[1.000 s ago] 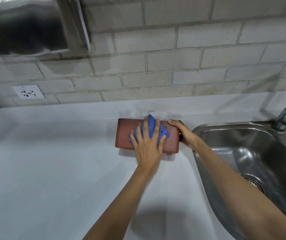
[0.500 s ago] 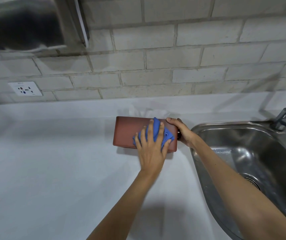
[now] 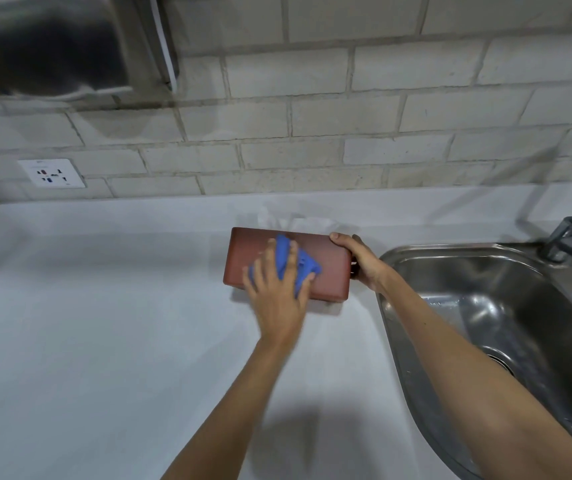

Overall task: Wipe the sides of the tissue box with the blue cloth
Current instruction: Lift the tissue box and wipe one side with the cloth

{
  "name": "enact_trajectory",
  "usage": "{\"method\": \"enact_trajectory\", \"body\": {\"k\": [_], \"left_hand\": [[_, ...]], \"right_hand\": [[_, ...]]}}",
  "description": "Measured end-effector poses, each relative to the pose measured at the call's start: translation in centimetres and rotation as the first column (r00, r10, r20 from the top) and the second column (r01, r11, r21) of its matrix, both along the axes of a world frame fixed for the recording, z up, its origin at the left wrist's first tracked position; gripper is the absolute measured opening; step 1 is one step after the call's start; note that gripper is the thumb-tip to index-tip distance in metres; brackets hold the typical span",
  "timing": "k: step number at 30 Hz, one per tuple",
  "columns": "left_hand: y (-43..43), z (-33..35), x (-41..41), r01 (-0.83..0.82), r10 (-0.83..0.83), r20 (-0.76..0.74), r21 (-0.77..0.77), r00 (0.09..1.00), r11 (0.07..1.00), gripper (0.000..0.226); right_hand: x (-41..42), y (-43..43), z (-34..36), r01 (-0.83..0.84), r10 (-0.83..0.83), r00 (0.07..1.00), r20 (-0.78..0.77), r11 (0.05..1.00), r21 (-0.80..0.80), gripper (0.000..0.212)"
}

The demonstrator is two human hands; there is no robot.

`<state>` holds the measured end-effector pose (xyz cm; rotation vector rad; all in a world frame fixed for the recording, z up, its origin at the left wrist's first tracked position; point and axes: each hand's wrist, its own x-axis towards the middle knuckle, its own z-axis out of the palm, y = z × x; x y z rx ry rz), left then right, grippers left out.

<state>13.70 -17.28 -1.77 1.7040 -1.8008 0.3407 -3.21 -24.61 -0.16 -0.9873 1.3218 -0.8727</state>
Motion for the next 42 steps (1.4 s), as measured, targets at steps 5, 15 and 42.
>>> {"method": "enact_trajectory", "body": {"k": [5, 15, 42], "left_hand": [[-1.7, -0.3, 2.4, -0.237, 0.221, -0.375, 0.005, 0.9, 0.972, 0.055], [1.4, -3.0, -5.7, 0.177, -0.163, 0.111, -0.133, 0.98, 0.975, 0.057], [0.1, 2.6, -3.6, -0.038, 0.064, -0.451, 0.066, 0.89, 0.997, 0.051]], "right_hand": [[-0.1, -0.1, -0.1, -0.01, 0.01, 1.0, 0.004, 1.0, 0.01, 0.117], [-0.4, -0.2, -0.4, 0.007, -0.008, 0.999, 0.047, 1.0, 0.005, 0.076], [3.0, 3.5, 0.4, 0.14, -0.141, 0.99, 0.002, 0.979, -0.149, 0.126]]}}
